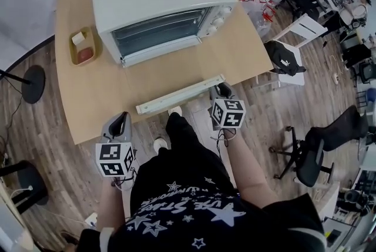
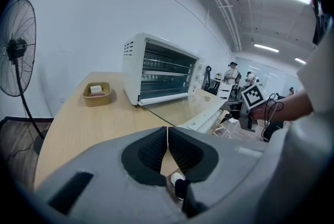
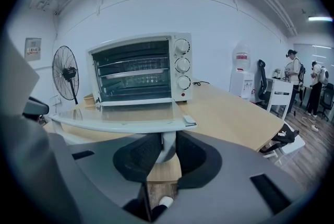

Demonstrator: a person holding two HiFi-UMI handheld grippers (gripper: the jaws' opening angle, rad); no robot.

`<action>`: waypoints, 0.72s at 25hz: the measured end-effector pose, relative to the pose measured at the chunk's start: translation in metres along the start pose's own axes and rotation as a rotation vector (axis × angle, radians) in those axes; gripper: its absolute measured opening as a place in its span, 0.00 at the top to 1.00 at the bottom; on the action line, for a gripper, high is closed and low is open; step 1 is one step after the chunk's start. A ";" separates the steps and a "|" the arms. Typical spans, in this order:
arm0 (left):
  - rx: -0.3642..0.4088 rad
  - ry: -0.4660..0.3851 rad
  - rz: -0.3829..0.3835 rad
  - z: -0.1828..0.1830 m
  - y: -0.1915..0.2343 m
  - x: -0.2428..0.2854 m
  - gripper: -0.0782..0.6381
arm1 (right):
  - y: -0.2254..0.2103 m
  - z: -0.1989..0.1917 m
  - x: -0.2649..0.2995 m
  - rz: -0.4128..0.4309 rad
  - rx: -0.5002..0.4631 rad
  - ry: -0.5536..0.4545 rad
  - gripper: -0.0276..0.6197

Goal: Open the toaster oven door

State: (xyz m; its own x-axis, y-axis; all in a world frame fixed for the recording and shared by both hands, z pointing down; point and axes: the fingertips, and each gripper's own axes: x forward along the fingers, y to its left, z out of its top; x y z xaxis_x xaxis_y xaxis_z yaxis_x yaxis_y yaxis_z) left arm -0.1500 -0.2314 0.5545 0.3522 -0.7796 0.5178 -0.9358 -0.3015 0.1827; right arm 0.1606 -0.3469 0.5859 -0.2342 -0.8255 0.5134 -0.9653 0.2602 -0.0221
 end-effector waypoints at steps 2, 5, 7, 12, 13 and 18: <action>0.001 0.008 -0.010 -0.003 0.001 0.001 0.86 | 0.000 -0.003 0.001 -0.004 -0.003 -0.011 0.82; -0.001 0.019 -0.021 -0.008 0.002 0.002 0.86 | 0.000 -0.007 0.003 -0.008 -0.015 -0.021 0.82; -0.004 0.030 -0.027 -0.012 0.001 0.004 0.86 | 0.000 -0.009 0.004 -0.005 -0.021 -0.026 0.82; -0.003 0.058 -0.046 -0.022 -0.010 0.012 0.86 | 0.000 -0.015 0.005 -0.008 -0.021 -0.055 0.82; -0.004 0.060 -0.049 -0.023 -0.012 0.013 0.86 | 0.000 -0.015 0.005 -0.012 -0.018 -0.062 0.82; 0.002 0.061 -0.048 -0.022 -0.022 0.015 0.86 | -0.001 -0.015 0.003 -0.018 -0.009 -0.082 0.81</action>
State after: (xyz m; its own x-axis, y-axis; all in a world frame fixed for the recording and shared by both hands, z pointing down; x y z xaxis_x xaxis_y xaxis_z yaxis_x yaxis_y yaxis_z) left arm -0.1242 -0.2243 0.5764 0.3954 -0.7295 0.5581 -0.9177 -0.3389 0.2072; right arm 0.1622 -0.3425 0.6000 -0.2256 -0.8686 0.4412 -0.9686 0.2486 -0.0057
